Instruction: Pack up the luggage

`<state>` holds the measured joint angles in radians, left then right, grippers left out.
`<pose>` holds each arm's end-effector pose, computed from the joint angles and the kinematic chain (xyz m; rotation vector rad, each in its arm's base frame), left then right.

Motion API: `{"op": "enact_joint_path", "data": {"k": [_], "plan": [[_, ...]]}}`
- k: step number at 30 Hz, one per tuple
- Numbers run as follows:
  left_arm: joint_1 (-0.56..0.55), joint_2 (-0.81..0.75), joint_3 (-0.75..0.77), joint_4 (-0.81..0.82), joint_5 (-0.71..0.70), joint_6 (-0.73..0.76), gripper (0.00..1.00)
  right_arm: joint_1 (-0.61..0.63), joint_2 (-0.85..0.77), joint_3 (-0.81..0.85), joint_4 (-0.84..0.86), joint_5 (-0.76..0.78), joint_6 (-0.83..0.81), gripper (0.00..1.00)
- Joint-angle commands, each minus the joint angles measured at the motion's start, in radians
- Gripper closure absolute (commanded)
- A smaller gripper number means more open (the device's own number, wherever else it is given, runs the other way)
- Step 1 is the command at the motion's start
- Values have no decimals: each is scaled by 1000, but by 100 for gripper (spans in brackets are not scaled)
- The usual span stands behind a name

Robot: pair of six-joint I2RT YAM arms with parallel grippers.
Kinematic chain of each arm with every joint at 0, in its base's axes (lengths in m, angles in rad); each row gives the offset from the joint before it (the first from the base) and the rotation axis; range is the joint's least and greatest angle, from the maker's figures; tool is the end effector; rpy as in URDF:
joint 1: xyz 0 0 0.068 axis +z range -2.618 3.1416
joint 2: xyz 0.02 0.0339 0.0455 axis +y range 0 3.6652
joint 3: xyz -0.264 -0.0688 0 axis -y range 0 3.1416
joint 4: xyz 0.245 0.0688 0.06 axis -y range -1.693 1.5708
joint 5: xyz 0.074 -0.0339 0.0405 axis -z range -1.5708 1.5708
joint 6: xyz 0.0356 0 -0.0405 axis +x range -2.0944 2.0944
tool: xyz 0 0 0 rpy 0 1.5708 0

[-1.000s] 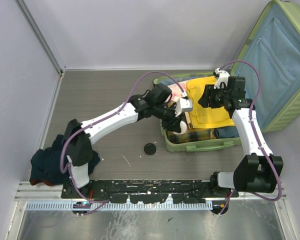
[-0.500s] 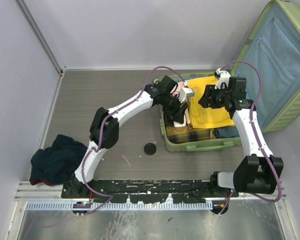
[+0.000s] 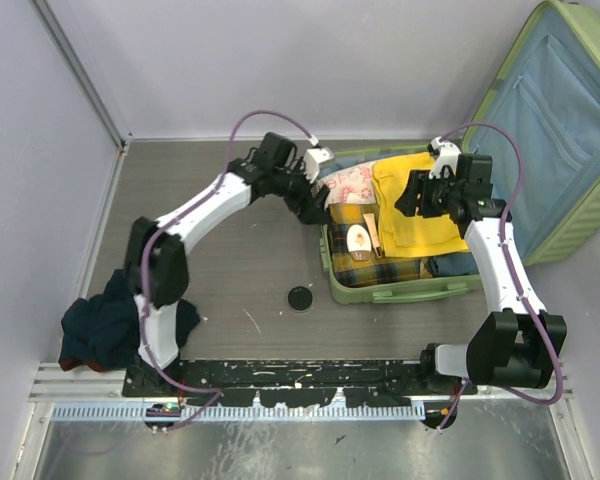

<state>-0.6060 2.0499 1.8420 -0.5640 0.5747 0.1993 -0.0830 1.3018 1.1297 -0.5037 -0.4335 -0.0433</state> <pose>0.3738 -0.2826 0.2835 1.1808 2.0303 -0.8733 0.2847 -0.0087 0.3187 -0.1882 2.1969 0.4155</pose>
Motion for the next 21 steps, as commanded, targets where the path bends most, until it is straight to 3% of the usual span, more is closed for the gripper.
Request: {"op": "enact_joint_path", "data": {"k": [1, 5, 9, 11, 21], "plan": [[19, -269, -270, 113, 108, 155, 14, -4, -30, 45, 19, -30, -31, 38], [55, -434, -547, 201, 192, 160, 8, -4, -36, 45, 4, -45, -52, 38], [56, -555, -762, 264, 245, 271, 1, -4, -39, 48, -1, -49, -60, 38], [40, -584, -840, 284, 239, 352, 2, -4, -37, 49, -4, -50, -65, 38], [-86, -524, -977, 355, 177, 635, 2, -4, -28, 50, -23, -71, -73, 37]]}}
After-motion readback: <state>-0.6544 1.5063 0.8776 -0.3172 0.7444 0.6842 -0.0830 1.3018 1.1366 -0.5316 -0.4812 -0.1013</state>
